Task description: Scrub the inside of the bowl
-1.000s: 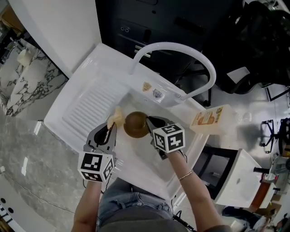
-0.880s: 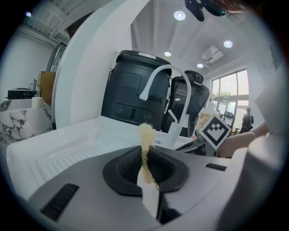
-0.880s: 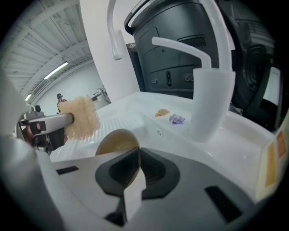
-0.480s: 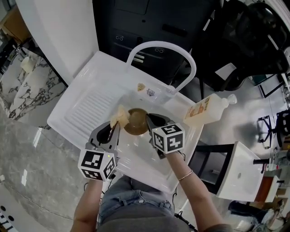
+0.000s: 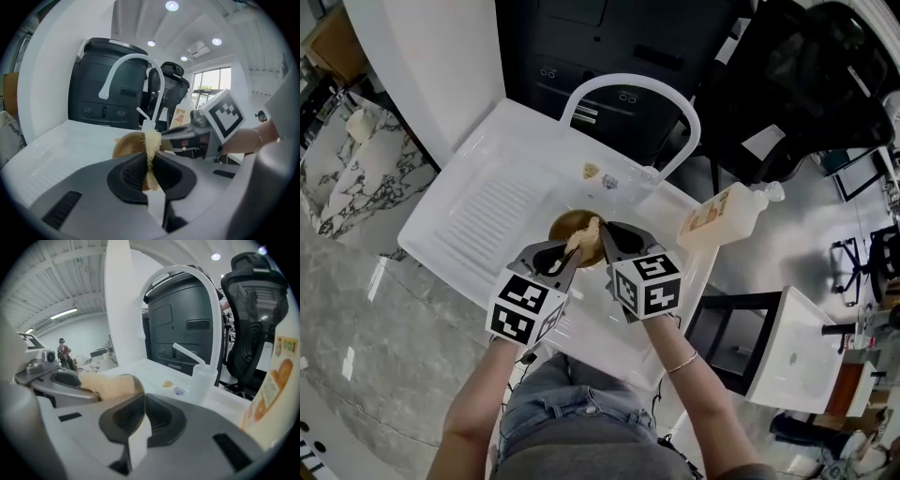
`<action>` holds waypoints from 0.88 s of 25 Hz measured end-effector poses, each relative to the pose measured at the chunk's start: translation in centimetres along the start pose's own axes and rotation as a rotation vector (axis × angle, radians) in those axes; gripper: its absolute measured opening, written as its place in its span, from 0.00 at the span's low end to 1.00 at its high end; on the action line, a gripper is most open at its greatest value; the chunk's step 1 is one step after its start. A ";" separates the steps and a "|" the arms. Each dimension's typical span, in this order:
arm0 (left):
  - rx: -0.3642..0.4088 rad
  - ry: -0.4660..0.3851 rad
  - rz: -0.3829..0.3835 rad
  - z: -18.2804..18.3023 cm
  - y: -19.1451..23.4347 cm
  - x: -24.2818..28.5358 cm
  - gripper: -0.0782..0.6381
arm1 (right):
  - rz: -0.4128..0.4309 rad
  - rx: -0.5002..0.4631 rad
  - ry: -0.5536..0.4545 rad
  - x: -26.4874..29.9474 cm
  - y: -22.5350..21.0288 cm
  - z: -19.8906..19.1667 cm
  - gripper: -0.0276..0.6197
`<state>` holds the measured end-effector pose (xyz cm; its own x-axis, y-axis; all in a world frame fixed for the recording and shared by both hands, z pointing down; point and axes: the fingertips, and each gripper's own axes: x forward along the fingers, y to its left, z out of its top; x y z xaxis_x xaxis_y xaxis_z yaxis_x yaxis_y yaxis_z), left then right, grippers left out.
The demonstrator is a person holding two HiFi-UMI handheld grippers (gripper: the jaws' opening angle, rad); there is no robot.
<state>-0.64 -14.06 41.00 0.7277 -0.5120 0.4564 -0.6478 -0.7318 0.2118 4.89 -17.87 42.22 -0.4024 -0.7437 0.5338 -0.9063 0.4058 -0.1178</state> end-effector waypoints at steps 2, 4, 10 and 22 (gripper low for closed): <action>0.003 0.036 -0.008 -0.6 -0.2 0.6 0.16 | 0.011 -0.014 -0.007 -0.3 0.3 0.2 0.08; 0.005 0.062 -0.008 -0.8 -0.2 1.2 0.16 | 0.009 -0.043 -0.005 -0.5 0.5 0.3 0.08; 0.048 0.144 0.033 -1.8 1.2 2.5 0.16 | 0.016 -0.045 0.012 -0.6 0.6 -0.6 0.08; -0.015 0.104 0.236 -1.4 4.5 2.3 0.16 | -0.010 -0.116 0.069 -0.2 0.3 -1.7 0.08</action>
<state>-2.25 -17.91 44.18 0.5297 -0.6181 0.5808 -0.8007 -0.5904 0.1019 4.91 -16.71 43.55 -0.3795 -0.7113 0.5916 -0.8879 0.4598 -0.0167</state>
